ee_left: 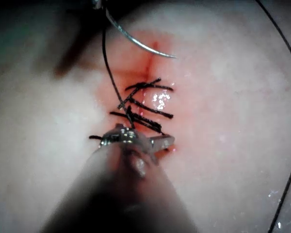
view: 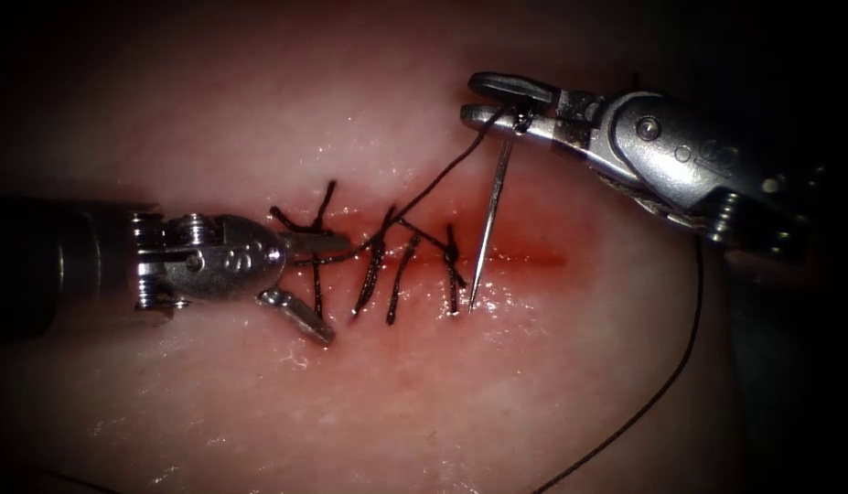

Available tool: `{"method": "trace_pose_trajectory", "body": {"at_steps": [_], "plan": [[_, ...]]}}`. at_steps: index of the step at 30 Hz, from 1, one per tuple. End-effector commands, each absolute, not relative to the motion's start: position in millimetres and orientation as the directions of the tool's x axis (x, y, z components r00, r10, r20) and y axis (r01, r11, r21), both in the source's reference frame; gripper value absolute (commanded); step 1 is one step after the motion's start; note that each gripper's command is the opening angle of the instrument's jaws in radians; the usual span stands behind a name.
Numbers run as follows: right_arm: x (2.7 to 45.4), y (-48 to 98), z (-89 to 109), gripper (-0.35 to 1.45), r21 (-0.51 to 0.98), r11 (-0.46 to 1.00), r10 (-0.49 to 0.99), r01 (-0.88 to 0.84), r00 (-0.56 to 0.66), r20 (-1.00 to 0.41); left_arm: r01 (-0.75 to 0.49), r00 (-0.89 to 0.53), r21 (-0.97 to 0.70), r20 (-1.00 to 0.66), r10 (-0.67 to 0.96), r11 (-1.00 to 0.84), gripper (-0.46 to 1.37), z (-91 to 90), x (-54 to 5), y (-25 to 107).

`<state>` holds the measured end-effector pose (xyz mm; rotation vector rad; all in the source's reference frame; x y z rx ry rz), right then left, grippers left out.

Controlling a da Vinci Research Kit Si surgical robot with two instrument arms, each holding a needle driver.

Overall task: Wound Closure
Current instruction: Use the right gripper to insert the needle through the top of the skin

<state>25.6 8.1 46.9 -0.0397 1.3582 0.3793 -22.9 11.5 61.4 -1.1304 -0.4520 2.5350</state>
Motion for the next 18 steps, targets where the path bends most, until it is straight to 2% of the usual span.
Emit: {"method": "trace_pose_trajectory", "body": {"at_steps": [1,4,10,16,18], "plan": [[25.6,8.2,47.0,-0.35,0.188,0.938,0.242,-0.292,0.16,-0.957,-0.18,-0.619,-0.399,-0.664,0.419,-0.899,0.76,60.9,-22.9,11.7],[25.5,8.5,47.3,-0.35,0.181,0.939,0.236,-0.291,0.165,-0.958,-0.197,-0.597,-0.379,-0.685,0.417,-0.904,0.8,59.5,-22.9,12.2],[25.1,9.2,47.9,-0.35,0.156,0.945,0.212,-0.286,0.173,-0.962,-0.232,-0.549,-0.353,-0.722,0.422,-0.906,0.66,56.5,-23.2,13.1],[24.9,10.2,48.3,-0.35,0.077,0.959,0.135,-0.272,0.199,-0.971,-0.206,-0.539,-0.363,-0.733,0.415,-0.909,0.51,55.3,-24.5,12.0],[24.8,10.6,48.4,-0.35,0.049,0.963,0.107,-0.265,0.207,-0.973,-0.193,-0.535,-0.364,-0.739,0.408,-0.911,0.41,55.4,-25.0,11.5]]}}
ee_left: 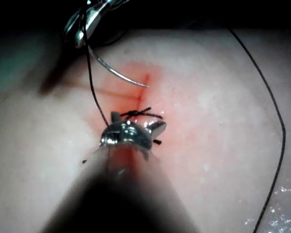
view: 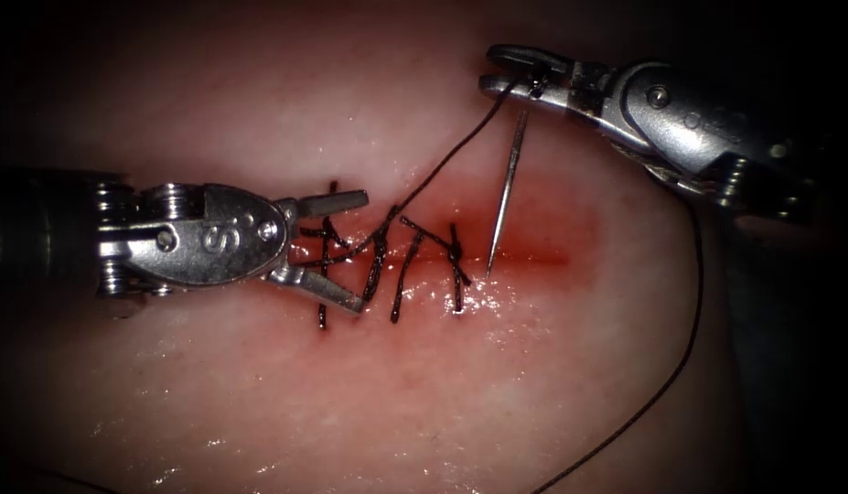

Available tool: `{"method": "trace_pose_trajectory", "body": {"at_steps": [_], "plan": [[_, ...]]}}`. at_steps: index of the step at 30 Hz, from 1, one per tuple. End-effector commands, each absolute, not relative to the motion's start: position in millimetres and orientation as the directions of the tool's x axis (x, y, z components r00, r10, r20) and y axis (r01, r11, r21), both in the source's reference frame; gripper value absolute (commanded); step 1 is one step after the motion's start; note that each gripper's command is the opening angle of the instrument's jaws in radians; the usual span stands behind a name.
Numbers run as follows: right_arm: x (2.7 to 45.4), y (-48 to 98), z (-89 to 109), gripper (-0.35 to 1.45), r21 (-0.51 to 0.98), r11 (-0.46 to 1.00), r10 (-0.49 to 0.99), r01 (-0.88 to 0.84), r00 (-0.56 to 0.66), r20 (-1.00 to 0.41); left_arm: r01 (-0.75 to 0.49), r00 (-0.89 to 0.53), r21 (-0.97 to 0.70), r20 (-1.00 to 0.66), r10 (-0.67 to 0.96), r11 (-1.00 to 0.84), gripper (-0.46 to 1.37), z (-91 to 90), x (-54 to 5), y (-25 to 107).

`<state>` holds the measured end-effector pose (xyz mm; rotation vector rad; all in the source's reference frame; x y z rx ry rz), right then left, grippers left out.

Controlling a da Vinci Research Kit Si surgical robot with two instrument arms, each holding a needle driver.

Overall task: Wound Closure
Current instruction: Use the right gripper to insert the needle through the top of the skin

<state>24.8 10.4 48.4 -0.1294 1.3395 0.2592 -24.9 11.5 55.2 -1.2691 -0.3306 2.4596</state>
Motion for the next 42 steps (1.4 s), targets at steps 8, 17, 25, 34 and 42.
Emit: {"method": "trace_pose_trajectory", "body": {"at_steps": [8,17,25,34,42], "plan": [[24.7,11.7,48.8,-0.35,-0.045,0.972,0.009,-0.231,0.225,-0.974,-0.17,-0.522,-0.372,-0.752,0.403,-0.913,0.05,56.4,-27.7,10.1],[24.7,11.8,48.8,-0.35,-0.126,0.973,-0.081,-0.191,0.228,-0.97,-0.197,-0.516,-0.385,-0.741,0.429,-0.902,-0.35,57.3,-30.6,10.4],[24.8,11.1,48.6,-0.35,-0.232,0.963,-0.203,-0.137,0.196,-0.959,-0.235,-0.508,-0.388,-0.733,0.453,-0.891,-0.35,59.0,-33.7,10.3],[24.8,10.6,48.3,-0.35,-0.268,0.955,-0.248,-0.125,0.151,-0.957,-0.244,-0.505,-0.378,-0.737,0.45,-0.893,-0.35,61.7,-35.5,9.5],[24.9,10.2,48.5,-0.35,-0.363,0.926,-0.353,-0.108,0.103,-0.93,-0.251,-0.5,-0.386,-0.733,0.46,-0.888,-0.35,63.7,-34.8,9.1]]}}
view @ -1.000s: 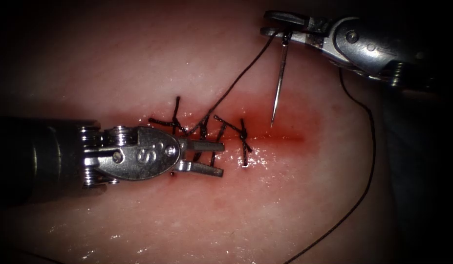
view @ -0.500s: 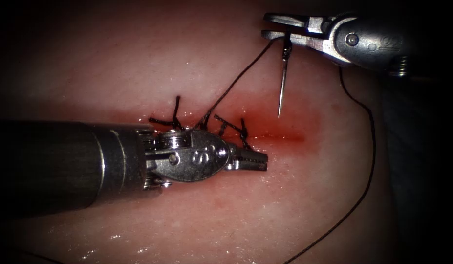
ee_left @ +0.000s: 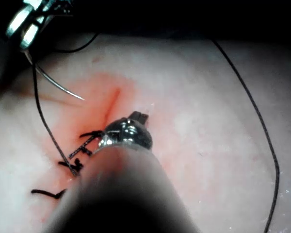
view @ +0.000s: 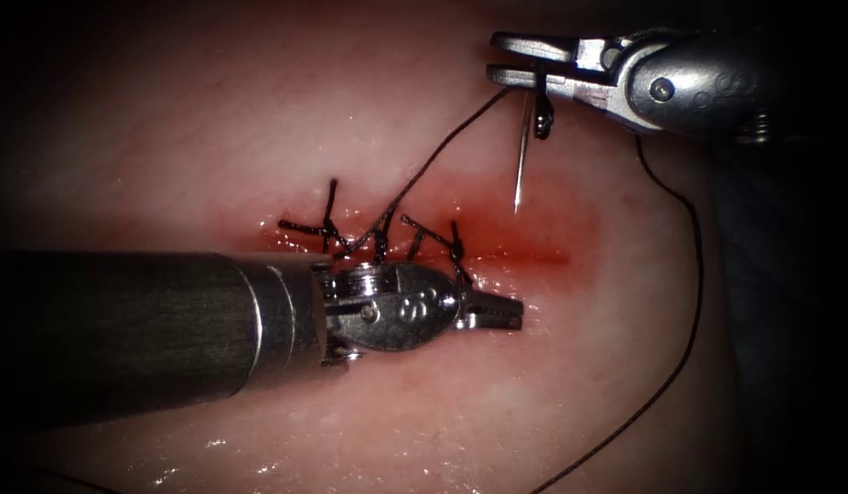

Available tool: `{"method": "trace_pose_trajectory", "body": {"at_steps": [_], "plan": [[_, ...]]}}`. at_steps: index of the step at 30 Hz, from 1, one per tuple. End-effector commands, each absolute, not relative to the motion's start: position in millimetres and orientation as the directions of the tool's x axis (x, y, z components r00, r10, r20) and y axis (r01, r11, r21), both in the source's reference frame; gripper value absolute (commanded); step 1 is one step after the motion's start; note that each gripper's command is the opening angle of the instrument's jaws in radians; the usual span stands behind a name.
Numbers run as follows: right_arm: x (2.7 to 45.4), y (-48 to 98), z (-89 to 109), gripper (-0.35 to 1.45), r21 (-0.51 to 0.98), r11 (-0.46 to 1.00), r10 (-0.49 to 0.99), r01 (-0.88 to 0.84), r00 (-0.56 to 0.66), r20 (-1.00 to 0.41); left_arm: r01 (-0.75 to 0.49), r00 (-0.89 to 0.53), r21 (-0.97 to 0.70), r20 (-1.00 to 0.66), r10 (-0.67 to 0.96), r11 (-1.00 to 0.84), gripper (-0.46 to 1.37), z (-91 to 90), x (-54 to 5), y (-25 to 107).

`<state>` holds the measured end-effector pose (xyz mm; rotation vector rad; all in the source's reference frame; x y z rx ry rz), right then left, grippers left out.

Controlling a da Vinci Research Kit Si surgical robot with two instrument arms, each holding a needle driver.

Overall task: Wound Closure
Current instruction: Use the right gripper to insert the needle through the top of the skin

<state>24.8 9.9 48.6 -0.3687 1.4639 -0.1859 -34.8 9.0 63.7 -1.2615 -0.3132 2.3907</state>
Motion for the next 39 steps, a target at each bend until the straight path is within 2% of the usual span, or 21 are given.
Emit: {"method": "trace_pose_trajectory", "body": {"at_steps": [1,27,39], "plan": [[24.9,10.1,48.6,-0.35,-0.375,0.921,-0.366,-0.108,0.096,-0.926,-0.25,-0.501,-0.385,-0.734,0.459,-0.888,-0.35,63.9,-34.8,9.1],[23.5,7.0,49.5,-0.35,-0.564,0.818,-0.558,-0.117,0.081,-0.826,-0.247,-0.515,-0.404,-0.715,0.473,-0.881,-0.35,66.5,-32.8,7.9],[23.4,6.1,49.4,-0.35,-0.572,0.81,-0.568,-0.129,0.066,-0.82,-0.247,-0.515,-0.404,-0.715,0.473,-0.881,-0.35,66.5,-32.8,7.9]]}}
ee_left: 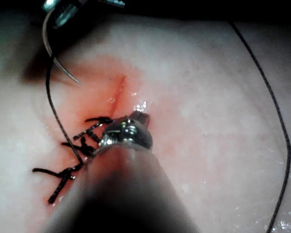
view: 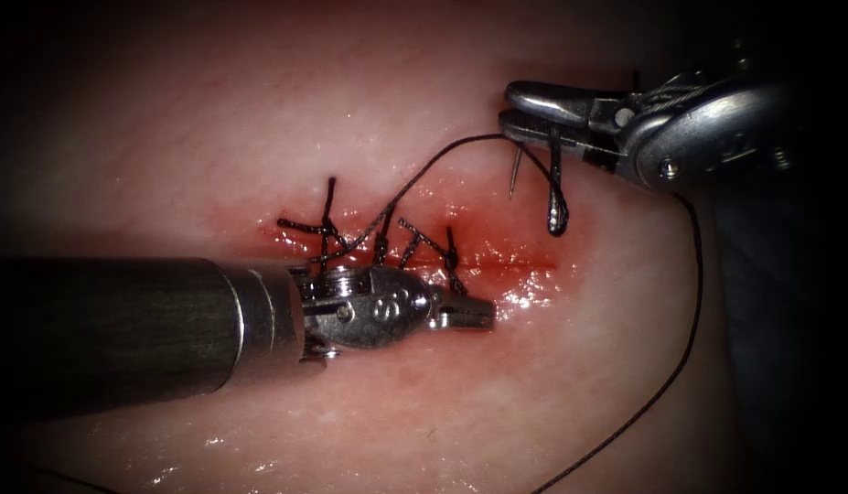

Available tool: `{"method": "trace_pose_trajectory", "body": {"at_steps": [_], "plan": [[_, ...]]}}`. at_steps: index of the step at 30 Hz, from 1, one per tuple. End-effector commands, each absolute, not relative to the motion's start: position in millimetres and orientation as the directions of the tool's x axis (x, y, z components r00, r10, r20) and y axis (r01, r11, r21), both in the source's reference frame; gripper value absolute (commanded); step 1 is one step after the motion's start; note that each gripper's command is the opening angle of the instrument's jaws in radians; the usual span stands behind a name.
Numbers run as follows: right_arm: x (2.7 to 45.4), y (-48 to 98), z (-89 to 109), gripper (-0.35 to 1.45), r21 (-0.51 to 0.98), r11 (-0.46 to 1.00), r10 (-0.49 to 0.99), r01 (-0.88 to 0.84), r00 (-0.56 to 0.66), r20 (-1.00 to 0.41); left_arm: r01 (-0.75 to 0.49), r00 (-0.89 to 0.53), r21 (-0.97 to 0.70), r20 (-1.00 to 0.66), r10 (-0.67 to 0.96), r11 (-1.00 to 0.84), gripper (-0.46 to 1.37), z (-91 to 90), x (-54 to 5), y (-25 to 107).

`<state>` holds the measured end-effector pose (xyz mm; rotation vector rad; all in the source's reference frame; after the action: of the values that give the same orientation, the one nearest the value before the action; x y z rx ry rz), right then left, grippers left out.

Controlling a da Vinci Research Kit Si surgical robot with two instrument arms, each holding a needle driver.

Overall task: Wound Closure
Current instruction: Use the right gripper to insert the needle through the top of the skin

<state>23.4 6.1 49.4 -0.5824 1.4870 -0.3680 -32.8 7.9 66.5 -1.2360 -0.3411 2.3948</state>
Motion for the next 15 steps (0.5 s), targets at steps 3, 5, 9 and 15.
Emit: {"method": "trace_pose_trajectory", "body": {"at_steps": [3,5,9,15], "plan": [[23.3,5.9,49.3,-0.35,-0.572,0.81,-0.569,-0.131,0.064,-0.82,-0.247,-0.515,-0.405,-0.715,0.473,-0.88,-0.35,66.5,-32.8,7.9],[23.3,5.8,49.4,-0.35,-0.573,0.809,-0.57,-0.13,0.063,-0.819,-0.247,-0.515,-0.405,-0.715,0.473,-0.88,-0.35,66.4,-32.8,7.9],[23.0,5.2,49.7,-0.35,-0.577,0.807,-0.574,-0.13,0.063,-0.817,-0.247,-0.515,-0.405,-0.715,0.473,-0.88,-0.35,66.4,-32.8,7.9],[22.8,5.2,49.8,-0.35,-0.577,0.806,-0.574,-0.13,0.067,-0.816,-0.247,-0.515,-0.405,-0.715,0.473,-0.88,-0.35,66.4,-32.8,7.8]]}}
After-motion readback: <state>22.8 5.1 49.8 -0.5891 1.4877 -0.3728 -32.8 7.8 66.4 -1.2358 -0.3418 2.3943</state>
